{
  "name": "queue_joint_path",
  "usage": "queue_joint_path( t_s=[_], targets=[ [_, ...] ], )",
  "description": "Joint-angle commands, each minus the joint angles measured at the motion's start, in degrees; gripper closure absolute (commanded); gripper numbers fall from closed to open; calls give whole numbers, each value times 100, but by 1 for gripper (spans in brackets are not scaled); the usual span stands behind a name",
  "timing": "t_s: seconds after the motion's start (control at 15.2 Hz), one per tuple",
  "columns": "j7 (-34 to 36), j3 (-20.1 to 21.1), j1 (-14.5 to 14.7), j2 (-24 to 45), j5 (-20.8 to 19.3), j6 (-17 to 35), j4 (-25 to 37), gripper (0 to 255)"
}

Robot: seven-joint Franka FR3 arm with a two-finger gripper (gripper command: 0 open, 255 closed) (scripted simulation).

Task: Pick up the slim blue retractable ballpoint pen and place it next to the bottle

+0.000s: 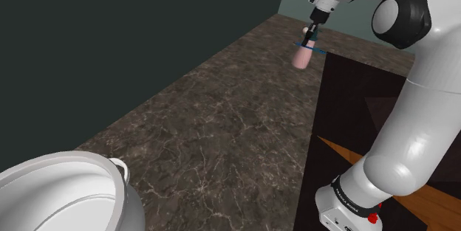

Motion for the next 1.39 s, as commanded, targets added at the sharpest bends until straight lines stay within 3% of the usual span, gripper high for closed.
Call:
queue_joint_path(
  t_s=[0.0, 1.32],
  targets=[
    [-27, 6, 4, 16, 17, 130, -116, 255],
    [-354, 150, -2, 389, 357, 1481, -1187, 255]
  ],
)
